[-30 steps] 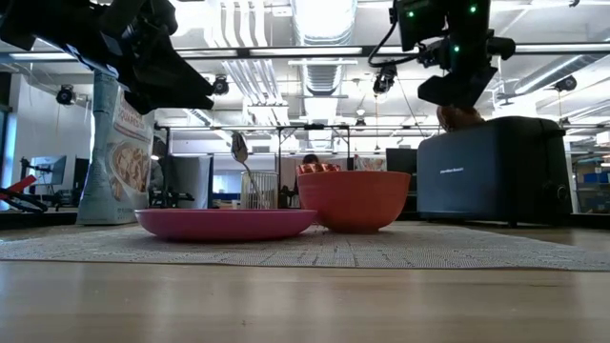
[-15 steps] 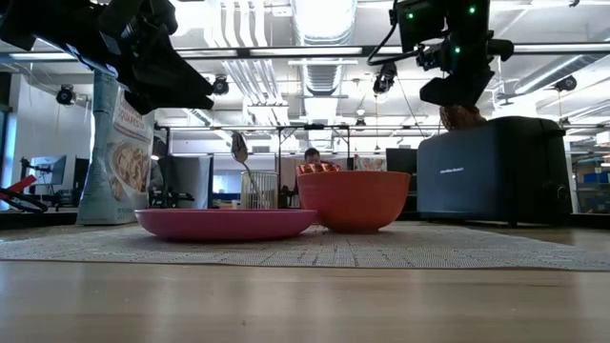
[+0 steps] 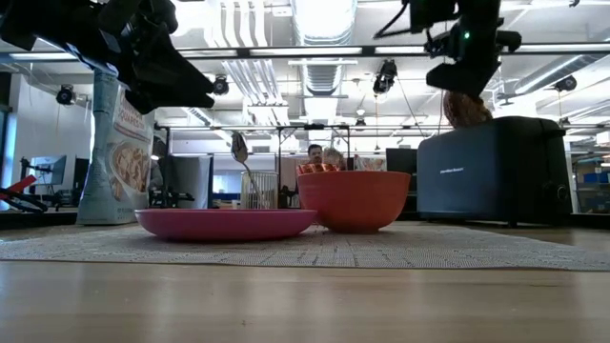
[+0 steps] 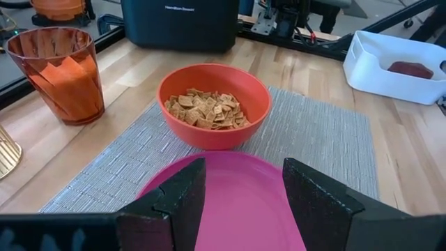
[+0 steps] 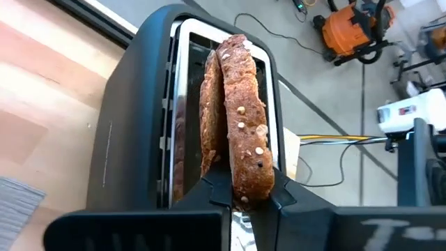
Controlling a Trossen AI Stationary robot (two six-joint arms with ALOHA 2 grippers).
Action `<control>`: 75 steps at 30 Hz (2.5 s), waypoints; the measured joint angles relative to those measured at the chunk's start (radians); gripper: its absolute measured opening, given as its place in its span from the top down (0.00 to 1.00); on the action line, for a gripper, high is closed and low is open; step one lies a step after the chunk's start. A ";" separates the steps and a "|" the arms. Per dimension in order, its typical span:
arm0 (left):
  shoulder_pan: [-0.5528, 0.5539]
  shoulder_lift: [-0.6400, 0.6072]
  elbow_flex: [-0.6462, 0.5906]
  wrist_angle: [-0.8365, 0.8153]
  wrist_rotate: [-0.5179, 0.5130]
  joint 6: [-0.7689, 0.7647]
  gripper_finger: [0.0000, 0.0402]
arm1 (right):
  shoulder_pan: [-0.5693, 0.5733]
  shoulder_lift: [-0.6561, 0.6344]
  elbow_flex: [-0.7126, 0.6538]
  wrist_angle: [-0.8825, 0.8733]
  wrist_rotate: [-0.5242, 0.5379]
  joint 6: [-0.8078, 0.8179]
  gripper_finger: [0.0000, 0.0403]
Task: Arrange a breakfast setting
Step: Put the toasted bread on the pink plate
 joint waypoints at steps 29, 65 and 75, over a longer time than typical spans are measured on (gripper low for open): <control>0.000 0.171 0.032 0.658 0.111 0.279 0.56 | 0.026 -0.246 0.000 0.672 -0.880 -0.386 0.97; 0.016 0.297 0.193 0.659 0.131 0.357 0.56 | 0.333 -0.028 -0.001 1.015 -0.987 -0.796 0.97; 0.007 0.463 0.377 0.601 -0.005 0.489 0.56 | 0.376 -0.029 -0.001 1.008 -0.993 -0.800 0.97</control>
